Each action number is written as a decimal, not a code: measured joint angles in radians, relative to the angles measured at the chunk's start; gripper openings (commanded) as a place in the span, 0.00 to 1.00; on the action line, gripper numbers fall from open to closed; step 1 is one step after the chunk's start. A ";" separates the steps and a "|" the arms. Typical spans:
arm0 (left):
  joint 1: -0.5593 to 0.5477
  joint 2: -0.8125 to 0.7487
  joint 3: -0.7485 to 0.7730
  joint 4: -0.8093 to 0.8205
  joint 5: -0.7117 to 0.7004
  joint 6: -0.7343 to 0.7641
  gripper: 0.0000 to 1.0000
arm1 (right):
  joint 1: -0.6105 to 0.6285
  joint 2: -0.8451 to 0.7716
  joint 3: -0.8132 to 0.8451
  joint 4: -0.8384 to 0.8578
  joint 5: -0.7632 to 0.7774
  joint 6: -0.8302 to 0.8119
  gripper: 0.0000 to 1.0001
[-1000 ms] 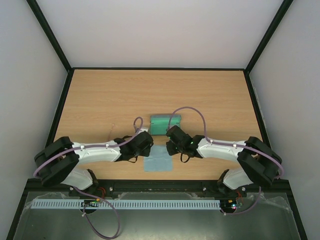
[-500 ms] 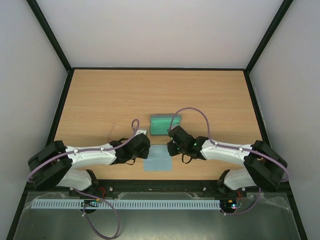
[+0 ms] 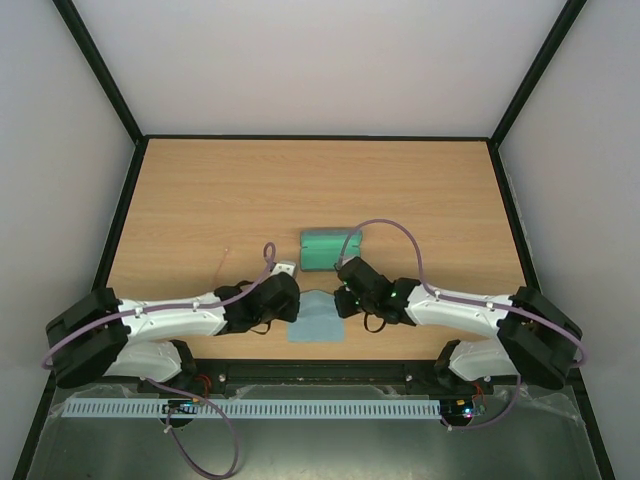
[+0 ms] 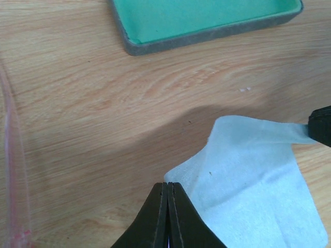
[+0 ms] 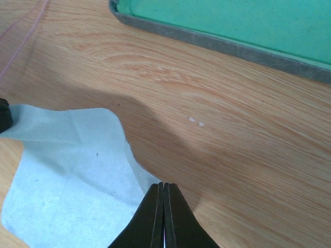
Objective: Organize the sunglasses
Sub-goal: Fold the glasses cleaning cloth at the center of the board.
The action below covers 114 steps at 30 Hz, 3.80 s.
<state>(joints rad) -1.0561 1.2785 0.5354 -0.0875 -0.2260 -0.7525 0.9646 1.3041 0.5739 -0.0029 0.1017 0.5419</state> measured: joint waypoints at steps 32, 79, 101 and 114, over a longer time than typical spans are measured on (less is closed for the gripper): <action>-0.099 -0.114 -0.070 -0.047 -0.048 -0.100 0.02 | 0.090 -0.092 -0.047 -0.043 0.038 0.075 0.01; -0.236 -0.167 -0.113 -0.085 -0.093 -0.217 0.02 | 0.184 -0.153 -0.091 -0.082 0.057 0.148 0.01; -0.270 -0.129 -0.130 -0.074 -0.098 -0.266 0.03 | 0.208 -0.162 -0.129 -0.081 0.065 0.179 0.01; -0.290 -0.104 -0.134 -0.044 -0.097 -0.286 0.07 | 0.208 -0.166 -0.132 -0.081 0.065 0.181 0.01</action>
<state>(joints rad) -1.3464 1.1748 0.4019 -0.1318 -0.3233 -1.0382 1.1721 1.1385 0.4419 -0.0837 0.1665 0.7231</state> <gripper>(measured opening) 0.052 0.017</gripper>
